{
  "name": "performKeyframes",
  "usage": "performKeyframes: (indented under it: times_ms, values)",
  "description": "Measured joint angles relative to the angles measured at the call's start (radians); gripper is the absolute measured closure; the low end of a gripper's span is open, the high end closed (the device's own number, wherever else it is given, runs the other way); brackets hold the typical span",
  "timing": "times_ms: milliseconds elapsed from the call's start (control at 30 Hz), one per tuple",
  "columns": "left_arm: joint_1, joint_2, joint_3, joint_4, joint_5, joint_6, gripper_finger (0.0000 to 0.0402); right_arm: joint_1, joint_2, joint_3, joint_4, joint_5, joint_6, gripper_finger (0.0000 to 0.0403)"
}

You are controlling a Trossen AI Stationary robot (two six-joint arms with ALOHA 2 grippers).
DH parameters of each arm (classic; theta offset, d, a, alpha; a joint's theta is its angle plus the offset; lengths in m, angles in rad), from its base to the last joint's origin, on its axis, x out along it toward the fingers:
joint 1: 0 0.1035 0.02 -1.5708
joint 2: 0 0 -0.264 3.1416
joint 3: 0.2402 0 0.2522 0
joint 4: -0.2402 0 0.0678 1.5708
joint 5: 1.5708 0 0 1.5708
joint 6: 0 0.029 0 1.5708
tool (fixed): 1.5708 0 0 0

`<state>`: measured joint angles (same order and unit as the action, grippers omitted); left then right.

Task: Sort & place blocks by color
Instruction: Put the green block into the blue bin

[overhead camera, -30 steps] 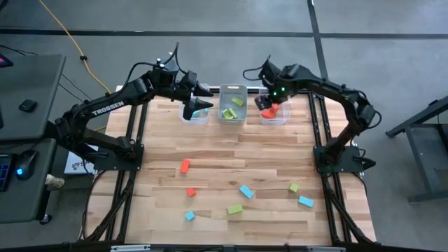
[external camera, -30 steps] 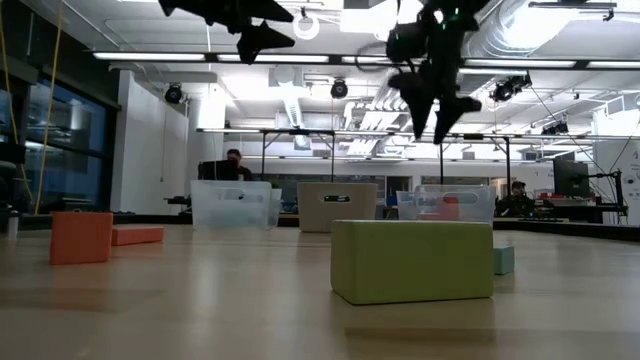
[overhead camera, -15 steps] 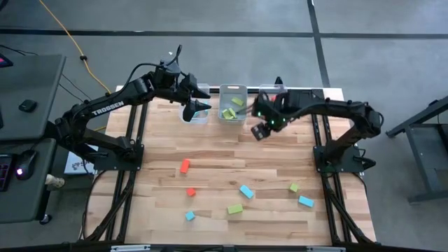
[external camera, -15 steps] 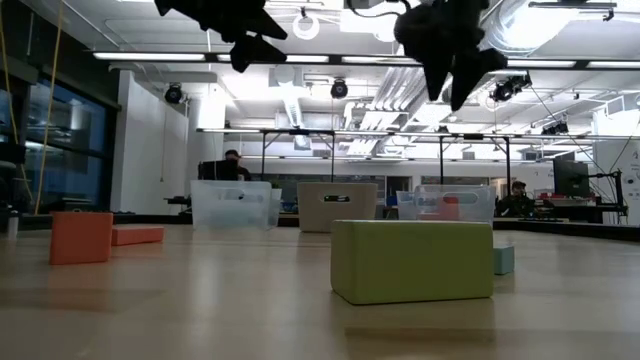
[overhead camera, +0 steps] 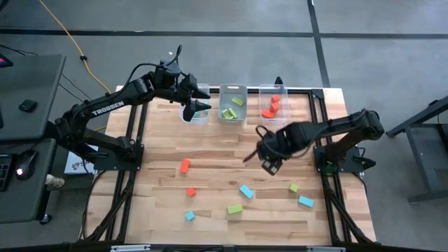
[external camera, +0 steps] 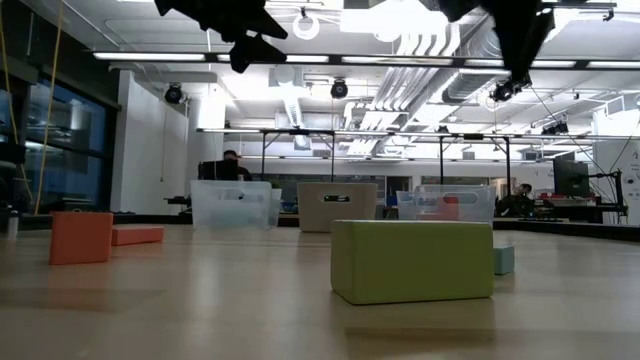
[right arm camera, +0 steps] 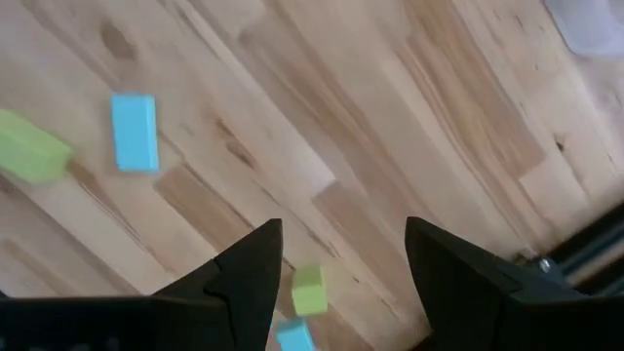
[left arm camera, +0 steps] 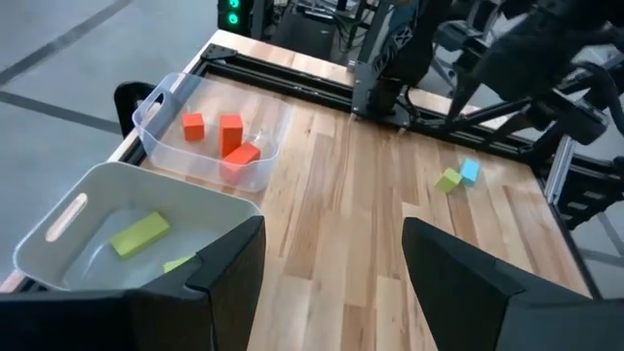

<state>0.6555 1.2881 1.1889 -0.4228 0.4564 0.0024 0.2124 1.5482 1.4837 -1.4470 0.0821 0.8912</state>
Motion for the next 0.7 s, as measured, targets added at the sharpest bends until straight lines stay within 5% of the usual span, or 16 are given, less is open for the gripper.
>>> performKeyframes:
  times_ms: [367, 700]
  values:
    - [-0.048, 0.0, 0.0, 0.0, 0.001, -0.041, 0.0179, 0.226, 0.0, -0.02, -0.036, 0.047, 0.159, 0.0194]
    - [-0.101, 0.0, 0.0, 0.0, -0.025, -0.063, 0.0179, 0.409, -0.052, -0.29, 0.224, -0.022, 0.349, 0.0194]
